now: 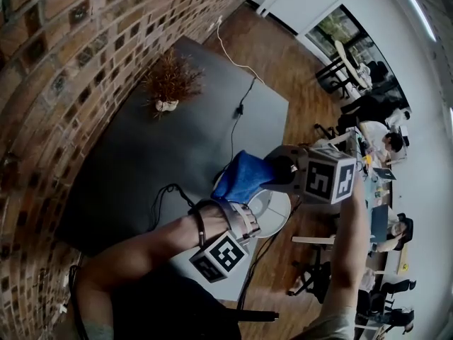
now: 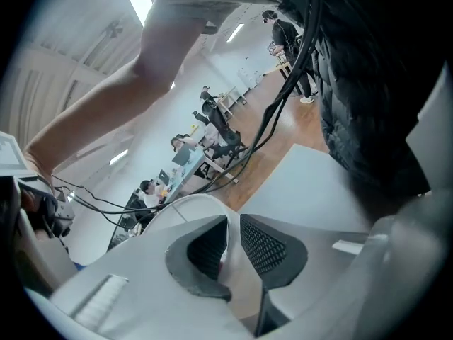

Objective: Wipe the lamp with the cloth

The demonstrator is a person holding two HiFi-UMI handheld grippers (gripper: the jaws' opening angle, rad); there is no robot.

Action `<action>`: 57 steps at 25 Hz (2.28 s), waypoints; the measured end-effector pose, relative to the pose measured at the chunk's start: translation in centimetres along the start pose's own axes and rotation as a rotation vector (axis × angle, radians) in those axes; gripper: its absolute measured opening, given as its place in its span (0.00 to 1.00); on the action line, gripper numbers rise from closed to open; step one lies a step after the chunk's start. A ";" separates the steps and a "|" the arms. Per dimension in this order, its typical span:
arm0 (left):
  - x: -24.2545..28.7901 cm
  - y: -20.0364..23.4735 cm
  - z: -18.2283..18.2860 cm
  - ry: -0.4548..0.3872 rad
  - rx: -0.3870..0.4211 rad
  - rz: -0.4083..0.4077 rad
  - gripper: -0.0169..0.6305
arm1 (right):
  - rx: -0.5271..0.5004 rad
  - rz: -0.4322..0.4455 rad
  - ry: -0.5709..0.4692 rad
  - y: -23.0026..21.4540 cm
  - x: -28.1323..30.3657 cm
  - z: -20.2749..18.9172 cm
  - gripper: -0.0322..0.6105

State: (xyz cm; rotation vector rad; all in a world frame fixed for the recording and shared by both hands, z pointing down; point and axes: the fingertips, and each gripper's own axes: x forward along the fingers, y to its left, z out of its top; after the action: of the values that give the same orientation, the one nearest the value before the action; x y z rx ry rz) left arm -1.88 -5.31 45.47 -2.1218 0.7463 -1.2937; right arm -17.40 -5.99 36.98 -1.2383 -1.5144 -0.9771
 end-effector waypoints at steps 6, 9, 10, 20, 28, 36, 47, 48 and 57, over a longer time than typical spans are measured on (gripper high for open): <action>-0.1 -0.8 -0.1 -0.010 -0.012 -0.022 0.13 | 0.067 0.015 0.211 -2.7 10.1 -5.2 0.20; -0.2 -0.7 -1.0 -0.006 -0.060 -0.011 0.13 | 0.270 -0.219 0.265 -7.6 11.9 -11.2 0.20; -0.4 -0.4 -1.5 -0.010 -0.090 -0.003 0.13 | 0.352 -0.320 0.273 -8.8 11.0 -13.5 0.20; -1.9 7.3 -10.6 -0.066 -0.409 0.022 0.13 | 1.065 -0.972 -0.719 -0.8 -7.1 -17.7 0.20; -0.3 11.2 -12.3 -0.024 -0.522 0.055 0.14 | 1.367 -0.917 -0.968 6.6 6.7 -18.6 0.20; -0.1 13.2 -12.6 -0.152 -0.678 0.091 0.17 | 0.970 -1.508 -0.629 5.1 0.0 -14.7 0.20; -1.6 15.1 -12.2 -0.374 -0.902 0.185 0.17 | 0.626 -1.098 0.007 6.8 22.6 -10.8 0.20; -1.7 15.3 -12.1 -0.394 -0.922 0.186 0.17 | 0.651 -1.071 -0.003 7.2 23.4 -10.4 0.20; -8.3 17.8 -13.8 -0.805 -1.176 0.383 0.11 | 0.663 -1.461 -0.118 5.0 2.5 -5.5 0.20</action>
State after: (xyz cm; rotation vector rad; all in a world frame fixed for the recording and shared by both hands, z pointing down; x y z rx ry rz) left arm -20.72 -14.23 33.52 -2.7512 1.6109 0.4155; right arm -11.73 -9.68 40.94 0.4792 -2.5427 -1.0387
